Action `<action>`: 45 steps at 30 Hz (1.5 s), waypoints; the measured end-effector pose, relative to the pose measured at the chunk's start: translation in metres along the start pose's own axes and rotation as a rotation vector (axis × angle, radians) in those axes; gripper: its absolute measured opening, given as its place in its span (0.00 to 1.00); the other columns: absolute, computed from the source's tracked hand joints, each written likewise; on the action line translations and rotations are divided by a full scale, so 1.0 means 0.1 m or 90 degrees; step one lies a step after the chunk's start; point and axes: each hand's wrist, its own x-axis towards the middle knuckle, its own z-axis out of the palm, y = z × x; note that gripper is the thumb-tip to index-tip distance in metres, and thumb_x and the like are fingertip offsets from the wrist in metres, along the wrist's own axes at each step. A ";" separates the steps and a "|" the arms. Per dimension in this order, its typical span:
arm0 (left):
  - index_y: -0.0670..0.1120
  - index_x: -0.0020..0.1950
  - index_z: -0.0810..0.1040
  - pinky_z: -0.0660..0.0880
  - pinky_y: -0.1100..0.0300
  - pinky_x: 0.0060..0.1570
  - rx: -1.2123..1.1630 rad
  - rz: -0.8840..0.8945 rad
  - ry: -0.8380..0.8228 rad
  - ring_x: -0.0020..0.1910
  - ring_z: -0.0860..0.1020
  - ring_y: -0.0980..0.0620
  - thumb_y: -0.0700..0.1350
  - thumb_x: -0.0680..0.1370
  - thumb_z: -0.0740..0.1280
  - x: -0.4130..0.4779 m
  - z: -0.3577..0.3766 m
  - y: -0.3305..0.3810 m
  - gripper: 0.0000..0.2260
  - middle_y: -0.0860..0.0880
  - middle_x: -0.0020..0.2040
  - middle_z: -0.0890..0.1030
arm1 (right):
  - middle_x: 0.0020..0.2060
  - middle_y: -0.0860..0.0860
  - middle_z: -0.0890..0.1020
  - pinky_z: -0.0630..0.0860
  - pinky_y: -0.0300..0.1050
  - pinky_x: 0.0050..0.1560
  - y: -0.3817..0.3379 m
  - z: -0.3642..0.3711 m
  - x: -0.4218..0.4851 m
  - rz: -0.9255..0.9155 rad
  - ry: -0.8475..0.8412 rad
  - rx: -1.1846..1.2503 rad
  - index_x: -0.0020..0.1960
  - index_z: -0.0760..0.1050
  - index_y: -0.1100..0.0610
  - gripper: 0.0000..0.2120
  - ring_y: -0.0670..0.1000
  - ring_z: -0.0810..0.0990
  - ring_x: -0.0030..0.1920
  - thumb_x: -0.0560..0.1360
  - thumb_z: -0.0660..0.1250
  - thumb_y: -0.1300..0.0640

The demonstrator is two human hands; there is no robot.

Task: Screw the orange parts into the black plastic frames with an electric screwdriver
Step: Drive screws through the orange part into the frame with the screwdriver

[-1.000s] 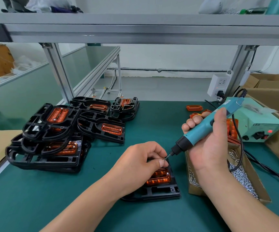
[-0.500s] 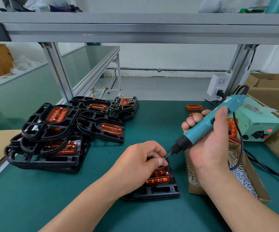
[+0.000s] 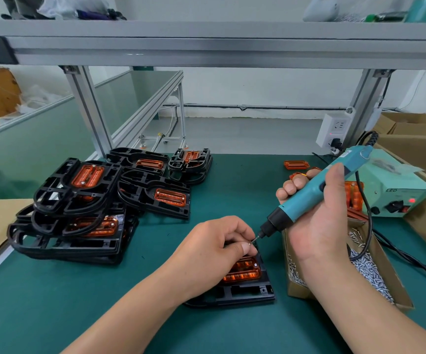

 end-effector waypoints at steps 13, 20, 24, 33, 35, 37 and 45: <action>0.64 0.53 0.78 0.77 0.54 0.55 -0.011 -0.004 0.050 0.50 0.82 0.62 0.52 0.79 0.70 0.02 0.01 -0.02 0.06 0.66 0.47 0.86 | 0.38 0.52 0.76 0.80 0.48 0.45 -0.01 -0.02 -0.03 0.009 0.001 -0.066 0.52 0.73 0.53 0.19 0.53 0.77 0.39 0.82 0.66 0.36; 0.65 0.54 0.77 0.76 0.56 0.56 -0.004 -0.009 0.054 0.51 0.81 0.63 0.53 0.80 0.70 0.01 0.01 -0.02 0.07 0.68 0.48 0.85 | 0.40 0.54 0.80 0.84 0.54 0.49 0.00 -0.06 -0.01 0.031 0.012 -0.072 0.52 0.74 0.54 0.17 0.56 0.82 0.41 0.82 0.68 0.40; 0.66 0.54 0.77 0.75 0.58 0.54 -0.004 -0.007 0.073 0.51 0.81 0.65 0.53 0.80 0.70 0.03 -0.01 -0.03 0.07 0.68 0.48 0.85 | 0.40 0.53 0.80 0.84 0.54 0.49 0.02 -0.05 0.02 0.022 0.022 -0.036 0.52 0.74 0.55 0.16 0.55 0.83 0.41 0.83 0.68 0.41; 0.62 0.50 0.82 0.76 0.60 0.40 0.008 -0.007 0.106 0.36 0.78 0.60 0.56 0.78 0.70 0.05 0.00 -0.10 0.02 0.59 0.41 0.84 | 0.41 0.53 0.78 0.83 0.52 0.50 0.01 -0.03 -0.01 0.008 -0.005 -0.018 0.53 0.74 0.54 0.15 0.53 0.81 0.41 0.83 0.67 0.41; 0.60 0.48 0.81 0.73 0.61 0.37 0.024 -0.006 0.114 0.34 0.75 0.61 0.59 0.78 0.70 0.04 0.00 -0.11 0.05 0.57 0.39 0.82 | 0.41 0.53 0.78 0.83 0.52 0.51 0.01 -0.02 -0.01 0.007 -0.009 -0.020 0.53 0.74 0.54 0.15 0.53 0.81 0.42 0.83 0.67 0.41; 0.59 0.47 0.80 0.72 0.60 0.36 0.059 0.002 0.129 0.35 0.75 0.60 0.62 0.78 0.69 0.04 -0.01 -0.11 0.08 0.57 0.39 0.81 | 0.41 0.53 0.78 0.83 0.53 0.51 0.00 -0.02 -0.02 0.007 -0.011 -0.020 0.53 0.74 0.54 0.16 0.53 0.81 0.42 0.82 0.69 0.41; 0.59 0.48 0.81 0.72 0.59 0.35 0.029 -0.025 0.091 0.30 0.71 0.60 0.60 0.79 0.68 0.02 -0.01 -0.11 0.07 0.56 0.33 0.78 | 0.40 0.53 0.78 0.83 0.52 0.51 0.02 -0.02 -0.02 0.003 0.004 -0.024 0.53 0.73 0.55 0.15 0.53 0.81 0.41 0.84 0.66 0.42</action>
